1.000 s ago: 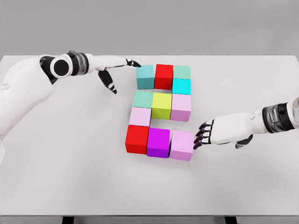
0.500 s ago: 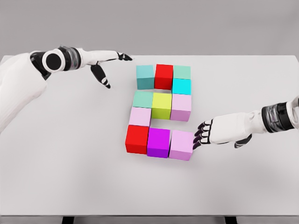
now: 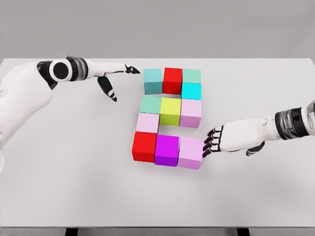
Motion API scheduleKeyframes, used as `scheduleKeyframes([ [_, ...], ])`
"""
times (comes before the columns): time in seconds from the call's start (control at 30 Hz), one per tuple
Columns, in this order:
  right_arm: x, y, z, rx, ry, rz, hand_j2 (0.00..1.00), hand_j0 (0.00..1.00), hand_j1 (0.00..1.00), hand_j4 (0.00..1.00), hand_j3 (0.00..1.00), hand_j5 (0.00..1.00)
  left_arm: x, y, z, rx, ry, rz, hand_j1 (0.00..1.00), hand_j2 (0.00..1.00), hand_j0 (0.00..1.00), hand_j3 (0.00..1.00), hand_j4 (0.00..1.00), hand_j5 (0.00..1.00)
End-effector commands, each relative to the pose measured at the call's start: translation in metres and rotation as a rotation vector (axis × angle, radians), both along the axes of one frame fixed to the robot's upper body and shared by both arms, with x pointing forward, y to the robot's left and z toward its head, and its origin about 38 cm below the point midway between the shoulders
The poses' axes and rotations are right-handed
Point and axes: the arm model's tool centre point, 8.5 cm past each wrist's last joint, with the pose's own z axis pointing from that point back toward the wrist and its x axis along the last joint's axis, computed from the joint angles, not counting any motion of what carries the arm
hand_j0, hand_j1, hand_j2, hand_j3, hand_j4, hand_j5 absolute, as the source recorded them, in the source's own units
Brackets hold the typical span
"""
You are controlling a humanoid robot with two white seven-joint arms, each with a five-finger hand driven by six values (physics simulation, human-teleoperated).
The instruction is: Assemble the squares on the desktop into the number 2
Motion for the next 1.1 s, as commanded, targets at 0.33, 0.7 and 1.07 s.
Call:
scheduleKeyframes([
  [0.33,0.000,0.001,0.002,0.005,-0.001,-0.002,1.00,1.00,1.00,1.00,1.00,1.00,0.001,-0.010,0.000,0.013,-0.010,-0.011,1.00,1.00,1.00,1.00,1.00,1.00],
  [0.7,0.002,-0.001,0.001,0.003,0.000,-0.009,1.00,1.00,1.00,1.00,1.00,1.00,0.002,-0.019,0.005,0.004,-0.021,-0.029,1.00,1.00,1.00,1.00,1.00,1.00],
  [1.07,0.001,-0.001,0.002,0.004,-0.002,-0.008,1.00,1.00,1.00,1.00,1.00,1.00,0.005,-0.008,0.011,0.000,-0.030,-0.003,1.00,1.00,1.00,1.00,1.00,1.00],
])
